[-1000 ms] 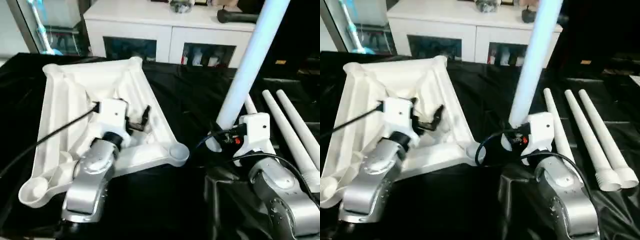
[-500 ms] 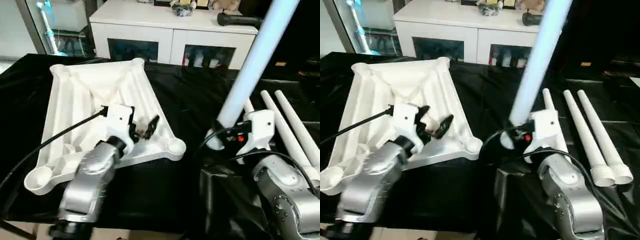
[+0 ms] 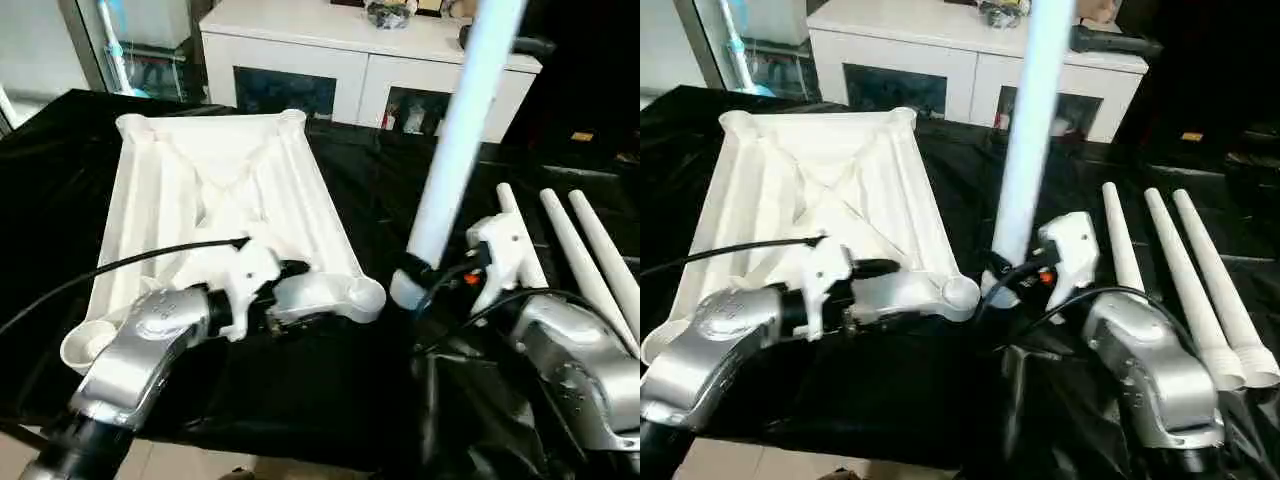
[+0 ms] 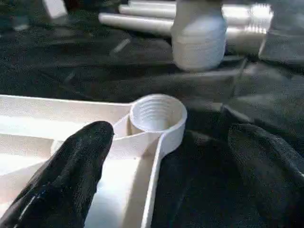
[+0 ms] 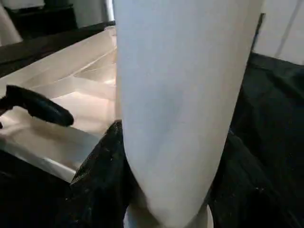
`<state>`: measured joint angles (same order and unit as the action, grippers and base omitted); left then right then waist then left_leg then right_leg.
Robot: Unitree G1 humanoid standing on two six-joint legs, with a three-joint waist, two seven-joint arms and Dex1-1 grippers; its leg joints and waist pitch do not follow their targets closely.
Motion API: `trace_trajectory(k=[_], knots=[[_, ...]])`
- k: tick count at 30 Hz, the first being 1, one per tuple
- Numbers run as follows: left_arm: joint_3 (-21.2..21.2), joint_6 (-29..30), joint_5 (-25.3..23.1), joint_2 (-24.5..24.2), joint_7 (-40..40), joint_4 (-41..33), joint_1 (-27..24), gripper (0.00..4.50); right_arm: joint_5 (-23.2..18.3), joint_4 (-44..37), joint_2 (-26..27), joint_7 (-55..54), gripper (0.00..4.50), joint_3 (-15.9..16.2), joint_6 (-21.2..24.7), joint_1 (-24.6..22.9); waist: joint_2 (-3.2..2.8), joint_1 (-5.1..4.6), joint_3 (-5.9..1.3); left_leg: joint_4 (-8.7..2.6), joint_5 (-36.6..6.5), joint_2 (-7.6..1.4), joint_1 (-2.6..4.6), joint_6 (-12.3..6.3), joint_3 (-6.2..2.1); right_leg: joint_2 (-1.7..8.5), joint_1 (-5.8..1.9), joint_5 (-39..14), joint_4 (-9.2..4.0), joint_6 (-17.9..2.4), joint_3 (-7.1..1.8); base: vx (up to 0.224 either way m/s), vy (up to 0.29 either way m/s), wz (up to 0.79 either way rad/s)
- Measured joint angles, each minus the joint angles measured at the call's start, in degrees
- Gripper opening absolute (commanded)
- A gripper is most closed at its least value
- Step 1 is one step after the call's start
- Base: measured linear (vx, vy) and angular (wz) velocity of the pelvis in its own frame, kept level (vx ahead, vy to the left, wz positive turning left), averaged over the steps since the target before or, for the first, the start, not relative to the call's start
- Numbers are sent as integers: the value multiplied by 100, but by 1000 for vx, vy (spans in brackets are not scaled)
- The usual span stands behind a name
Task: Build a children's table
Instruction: Insert table leg to table base
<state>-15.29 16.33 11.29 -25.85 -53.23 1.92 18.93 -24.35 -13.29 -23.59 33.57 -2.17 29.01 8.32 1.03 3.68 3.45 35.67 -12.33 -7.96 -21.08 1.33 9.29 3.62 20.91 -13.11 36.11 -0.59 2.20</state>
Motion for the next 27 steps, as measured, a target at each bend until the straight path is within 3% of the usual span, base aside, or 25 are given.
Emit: trace_trajectory(k=[2,6,7,17,27], knots=[[-108,-34,-47,-1,-154,190,44,449,17,-13,-39,8,187,-1,-49,-130,-63,-33,-12,-1,1,-2,4,1,5,0,2,2,2,2,-4,0,0,0],[-294,-53,-221,15,-240,459,227,449,27,-24,-56,-7,187,-3,-52,-208,-101,-76,-15,-5,7,-25,4,11,6,-16,9,2,7,2,3,0,0,0],[-339,-43,-254,14,-268,491,239,430,25,-44,-72,-6,187,-5,-53,-207,-106,-76,-17,-5,8,-31,3,13,9,-19,10,2,7,2,5,0,0,0],[-485,132,-707,-17,31,975,420,345,26,-154,-86,16,187,5,-53,-183,-101,-40,-16,-5,8,-40,0,11,40,-15,12,1,0,1,2,0,0,0],[-452,377,-726,-47,111,973,489,260,23,-154,-88,76,187,49,-53,-169,-87,-32,-15,-5,9,-42,0,10,42,-15,13,1,1,1,3,0,0,0]])
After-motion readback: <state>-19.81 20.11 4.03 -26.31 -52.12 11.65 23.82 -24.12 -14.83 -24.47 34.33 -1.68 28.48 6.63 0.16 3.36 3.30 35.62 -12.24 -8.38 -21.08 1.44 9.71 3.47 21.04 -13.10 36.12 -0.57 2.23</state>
